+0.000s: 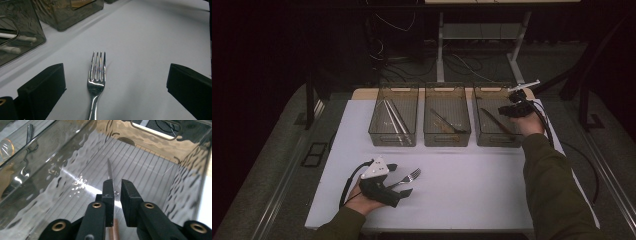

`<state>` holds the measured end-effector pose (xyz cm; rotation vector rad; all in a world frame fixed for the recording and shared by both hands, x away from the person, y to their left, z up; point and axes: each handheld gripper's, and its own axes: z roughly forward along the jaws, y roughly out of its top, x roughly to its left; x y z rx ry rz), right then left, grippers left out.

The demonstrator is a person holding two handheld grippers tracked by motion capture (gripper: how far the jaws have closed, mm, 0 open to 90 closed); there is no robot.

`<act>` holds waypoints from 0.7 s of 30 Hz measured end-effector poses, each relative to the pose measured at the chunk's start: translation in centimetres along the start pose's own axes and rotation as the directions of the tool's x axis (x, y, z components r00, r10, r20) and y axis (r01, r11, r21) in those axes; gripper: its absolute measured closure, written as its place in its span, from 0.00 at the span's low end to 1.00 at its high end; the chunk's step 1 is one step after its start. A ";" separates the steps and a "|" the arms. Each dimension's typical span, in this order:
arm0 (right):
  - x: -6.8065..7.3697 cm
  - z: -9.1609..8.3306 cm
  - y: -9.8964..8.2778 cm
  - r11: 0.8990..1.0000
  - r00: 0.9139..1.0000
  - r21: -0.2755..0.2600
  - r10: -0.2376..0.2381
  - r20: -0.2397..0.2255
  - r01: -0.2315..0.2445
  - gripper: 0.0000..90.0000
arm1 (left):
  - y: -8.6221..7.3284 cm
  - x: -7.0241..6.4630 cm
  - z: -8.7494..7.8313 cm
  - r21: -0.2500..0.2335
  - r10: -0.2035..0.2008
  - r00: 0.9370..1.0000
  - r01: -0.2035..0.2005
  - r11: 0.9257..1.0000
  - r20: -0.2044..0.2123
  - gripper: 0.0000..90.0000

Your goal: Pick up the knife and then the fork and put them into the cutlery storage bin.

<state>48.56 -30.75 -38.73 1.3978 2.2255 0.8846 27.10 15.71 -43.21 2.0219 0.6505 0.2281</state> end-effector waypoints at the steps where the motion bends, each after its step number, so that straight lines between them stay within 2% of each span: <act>1: 0.0 -0.1 0.0 1.000 1.000 -0.004 0.004 -0.004 -0.004 0.85 | 0.0 0.0 0.0 -0.001 -0.001 1.000 0.001 1.000 0.000 0.00; 4: 0.0 -0.7 -0.1 1.000 1.000 -0.013 0.014 -0.016 -0.015 0.75 | 0.0 0.0 0.0 0.000 -0.002 1.000 0.002 1.000 -0.001 0.00; 6: 0.1 -1.3 -0.2 0.999 0.999 -0.039 0.023 -0.033 -0.024 0.66 | 0.0 0.0 0.0 -0.001 -0.004 1.000 0.004 1.000 -0.001 0.00; 10: 0.6 -3.0 -0.7 0.994 0.995 -0.098 0.039 -0.096 -0.049 0.51 | 0.0 0.1 0.0 0.002 -0.007 1.000 0.007 1.000 0.000 0.00; 12: 1.0 -3.9 -1.2 0.993 0.991 -0.109 0.034 -0.126 -0.048 0.44 | 0.0 0.2 0.0 0.012 -0.006 1.000 0.006 1.000 0.009 0.00; 15: 1.8 -5.1 -1.9 0.992 0.988 -0.125 0.015 -0.156 -0.034 0.37 | 0.0 0.2 0.0 0.021 -0.004 1.000 0.004 1.000 0.014 0.00; 21: 3.6 -7.2 -4.0 0.984 0.987 -0.180 -0.015 -0.163 -0.015 0.27 | 0.0 0.3 -0.1 0.021 -0.003 1.000 0.003 1.000 0.003 0.01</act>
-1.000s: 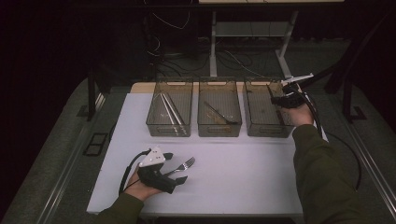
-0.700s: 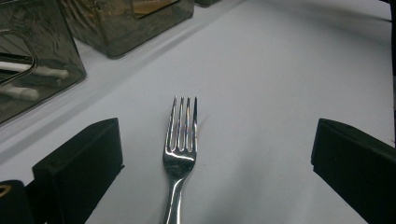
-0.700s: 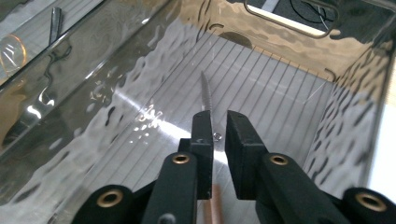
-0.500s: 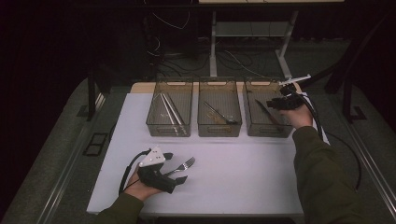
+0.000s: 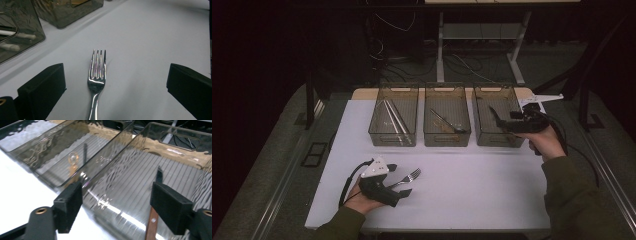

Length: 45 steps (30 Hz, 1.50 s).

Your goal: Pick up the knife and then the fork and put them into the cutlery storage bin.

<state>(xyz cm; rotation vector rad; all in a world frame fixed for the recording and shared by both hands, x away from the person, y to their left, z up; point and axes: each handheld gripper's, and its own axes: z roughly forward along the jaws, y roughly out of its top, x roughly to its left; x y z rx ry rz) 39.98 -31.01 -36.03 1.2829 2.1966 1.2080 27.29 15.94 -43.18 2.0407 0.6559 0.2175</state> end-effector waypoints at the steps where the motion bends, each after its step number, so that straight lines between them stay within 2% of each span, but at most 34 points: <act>1: 0.3 -0.3 -0.4 1.000 1.000 -0.001 -0.004 -0.004 0.004 0.24 | 0.0 0.0 -0.1 0.000 0.002 1.000 -0.002 1.000 -0.001 0.01; 5: 1.6 -1.0 -2.3 0.999 1.000 -0.018 -0.026 -0.012 0.026 0.21 | -0.1 0.2 -0.2 0.002 0.001 1.000 -0.001 1.000 -0.007 0.01; 8: 2.3 -1.5 -3.7 0.999 0.999 -0.037 -0.026 -0.020 0.025 0.19 | -0.1 0.3 -0.2 0.006 0.003 1.000 -0.003 1.000 -0.010 0.01; 14: 3.7 -2.0 -6.3 0.999 0.999 -0.041 -0.024 -0.033 0.022 0.19 | -0.1 0.4 -0.3 0.004 0.007 1.000 -0.007 1.000 -0.015 0.04; 17: 4.5 -2.3 -7.6 0.998 0.998 -0.054 -0.035 -0.048 0.033 0.15 | -0.1 0.5 -0.4 0.008 0.005 1.000 -0.005 1.000 -0.013 0.07; 23: 5.9 -2.7 -9.8 0.997 0.996 -0.057 -0.063 -0.068 0.059 0.15 | -0.1 0.8 -0.6 0.028 0.006 1.000 -0.005 1.000 -0.023 0.15; 27: 6.3 -2.8 -11.2 0.997 0.994 -0.037 -0.071 -0.082 0.068 0.15 | -0.2 1.2 -0.8 0.040 0.000 1.000 0.001 0.999 -0.024 0.20; 30: 6.7 -3.1 -12.0 0.998 0.993 -0.022 -0.066 -0.097 0.064 0.15 | -0.3 1.7 -1.3 0.062 0.005 0.999 -0.003 0.998 -0.035 0.26; 34: 7.5 -3.3 -12.8 0.996 0.990 -0.009 -0.088 -0.112 0.087 0.15 | -0.7 2.2 -1.9 0.087 -0.006 0.999 0.010 0.996 -0.038 0.35; 38: 7.9 -3.1 -13.0 0.994 0.986 -0.004 -0.112 -0.122 0.113 0.15 | -1.1 2.6 -2.4 0.109 0.000 1.000 0.003 0.994 -0.030 0.46; 43: 8.0 -3.0 -13.0 0.993 0.985 0.001 -0.119 -0.125 0.120 0.15 | -1.5 2.7 -2.5 0.164 0.018 1.000 -0.015 0.986 -0.019 0.56; 45: 8.0 -3.0 -13.0 0.993 0.985 0.001 -0.119 -0.124 0.120 0.15 | -1.5 2.8 -2.2 0.172 0.015 1.000 -0.013 0.985 -0.010 0.60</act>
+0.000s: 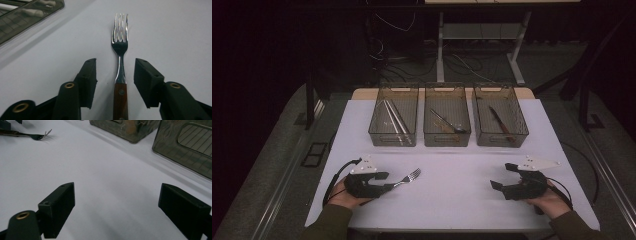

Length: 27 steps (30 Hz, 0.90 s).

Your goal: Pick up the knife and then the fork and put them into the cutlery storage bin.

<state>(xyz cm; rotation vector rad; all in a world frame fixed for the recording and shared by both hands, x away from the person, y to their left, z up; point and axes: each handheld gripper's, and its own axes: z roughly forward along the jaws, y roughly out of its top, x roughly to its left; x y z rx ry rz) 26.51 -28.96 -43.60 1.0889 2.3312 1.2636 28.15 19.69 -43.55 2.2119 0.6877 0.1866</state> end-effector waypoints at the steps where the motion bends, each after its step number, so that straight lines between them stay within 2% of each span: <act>1: 0.0 0.0 0.0 1.000 1.000 -0.001 0.000 0.001 0.000 0.15 | 0.0 0.0 0.1 0.007 0.001 1.000 -0.001 1.000 0.007 0.62; 3: -0.1 0.0 0.0 1.000 1.000 0.000 0.002 0.000 -0.002 0.15 | 0.0 0.0 0.3 0.036 0.013 1.000 -0.013 0.999 0.016 0.65; 7: -0.1 0.1 -0.1 1.000 1.000 0.006 -0.001 0.001 0.001 0.15 | -0.1 -0.1 0.3 0.045 0.017 0.999 -0.018 0.999 0.029 0.70; 12: -0.1 0.0 -0.1 1.000 1.000 0.004 -0.002 0.003 0.002 0.15 | -0.3 0.0 0.8 0.101 0.036 0.999 -0.038 0.994 0.020 0.74; 14: -0.1 0.0 0.0 1.000 1.000 0.004 -0.002 0.003 0.002 0.15 | -0.4 0.0 0.8 0.092 0.024 1.000 -0.025 0.995 0.020 0.76; 20: -0.1 0.0 -0.1 1.000 1.000 0.004 -0.002 0.003 0.002 0.15 | -0.4 -0.2 0.8 0.100 0.054 0.999 -0.054 0.993 0.007 0.82; 25: -0.2 0.0 0.0 1.000 1.000 0.005 -0.007 0.015 0.007 0.15 | -0.3 -0.1 0.8 0.109 0.046 0.999 -0.047 0.993 0.011 0.85; 27: -0.3 0.1 0.0 1.000 1.000 0.009 0.001 0.015 -0.001 0.15 | -0.2 0.0 0.8 0.108 0.028 1.000 -0.028 0.994 0.010 0.85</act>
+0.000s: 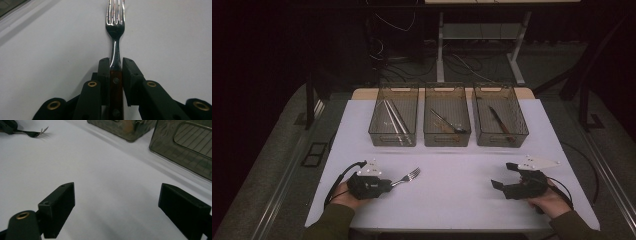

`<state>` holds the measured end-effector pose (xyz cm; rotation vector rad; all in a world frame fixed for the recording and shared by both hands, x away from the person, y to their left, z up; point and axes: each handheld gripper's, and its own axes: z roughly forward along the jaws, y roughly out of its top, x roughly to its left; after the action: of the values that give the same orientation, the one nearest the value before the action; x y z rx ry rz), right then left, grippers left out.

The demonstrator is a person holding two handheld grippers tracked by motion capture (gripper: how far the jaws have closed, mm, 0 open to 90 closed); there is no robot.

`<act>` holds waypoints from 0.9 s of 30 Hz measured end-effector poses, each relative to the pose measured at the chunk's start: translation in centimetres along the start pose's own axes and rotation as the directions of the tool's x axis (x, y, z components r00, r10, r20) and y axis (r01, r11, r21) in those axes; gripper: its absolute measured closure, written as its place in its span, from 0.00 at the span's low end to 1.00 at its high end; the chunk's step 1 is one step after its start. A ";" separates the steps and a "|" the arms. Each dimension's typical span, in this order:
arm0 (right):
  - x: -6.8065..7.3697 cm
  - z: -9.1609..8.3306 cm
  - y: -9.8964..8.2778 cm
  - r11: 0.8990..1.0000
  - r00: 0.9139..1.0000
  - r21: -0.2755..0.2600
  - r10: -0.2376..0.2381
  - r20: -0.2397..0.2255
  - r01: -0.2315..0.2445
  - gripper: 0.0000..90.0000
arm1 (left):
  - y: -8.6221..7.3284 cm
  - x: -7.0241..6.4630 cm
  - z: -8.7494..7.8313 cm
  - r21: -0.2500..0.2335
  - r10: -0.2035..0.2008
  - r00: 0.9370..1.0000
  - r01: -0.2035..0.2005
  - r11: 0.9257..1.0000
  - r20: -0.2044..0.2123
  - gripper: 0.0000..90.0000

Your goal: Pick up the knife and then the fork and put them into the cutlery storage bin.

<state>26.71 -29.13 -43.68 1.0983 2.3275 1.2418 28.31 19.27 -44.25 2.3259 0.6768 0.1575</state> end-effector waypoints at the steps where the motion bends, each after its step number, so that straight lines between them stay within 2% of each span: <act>1: -0.1 0.0 0.0 1.000 1.000 0.000 0.004 0.001 -0.004 0.15 | 0.0 0.0 0.0 0.007 -0.009 1.000 0.009 1.000 0.002 0.85; 5: -0.3 -0.1 0.1 0.999 1.000 -0.017 0.028 0.003 -0.028 0.15 | 0.4 -0.1 0.0 0.016 -0.016 1.000 0.016 1.000 -0.007 0.85; 6: -0.3 -0.1 0.1 0.999 0.999 -0.019 0.037 0.006 -0.037 0.15 | 0.5 -0.2 0.1 0.010 -0.032 0.999 0.032 0.999 -0.005 0.85; 9: -0.5 -0.1 0.2 0.998 0.998 -0.026 0.059 0.003 -0.059 0.15 | 1.1 -0.4 0.2 0.001 -0.022 1.000 0.022 1.000 -0.007 0.85; 10: -0.5 -0.2 0.3 0.997 0.998 -0.026 0.069 -0.001 -0.069 0.15 | 1.3 -0.7 0.2 -0.006 -0.034 0.999 0.034 0.999 -0.016 0.85; 13: -0.6 -0.4 0.6 0.994 0.994 -0.036 0.107 -0.022 -0.108 0.15 | 2.1 -1.2 0.2 -0.022 -0.030 0.999 0.030 0.999 -0.022 0.85; 18: -0.7 -0.5 1.1 0.992 0.994 -0.074 0.098 -0.043 -0.101 0.16 | 3.3 -1.8 0.2 -0.057 -0.036 0.999 0.035 0.998 -0.028 0.85; 20: -0.6 -0.5 1.4 0.992 0.993 -0.063 0.107 -0.054 -0.111 0.16 | 3.8 -2.0 0.3 -0.071 -0.034 0.999 0.032 0.997 -0.029 0.85; 26: -0.3 -0.3 2.2 0.996 0.996 -0.061 0.059 -0.067 -0.063 0.16 | 5.7 -2.3 0.5 -0.132 -0.058 0.998 0.055 0.990 -0.023 0.85; 27: -0.3 -0.3 2.5 0.997 0.997 -0.061 0.037 -0.070 -0.041 0.18 | 6.0 -2.4 0.6 -0.133 -0.057 0.998 0.053 0.990 -0.025 0.85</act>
<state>27.95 -28.62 -41.56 1.1016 2.3103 1.3785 28.99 14.01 -40.59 2.1797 0.7219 0.2051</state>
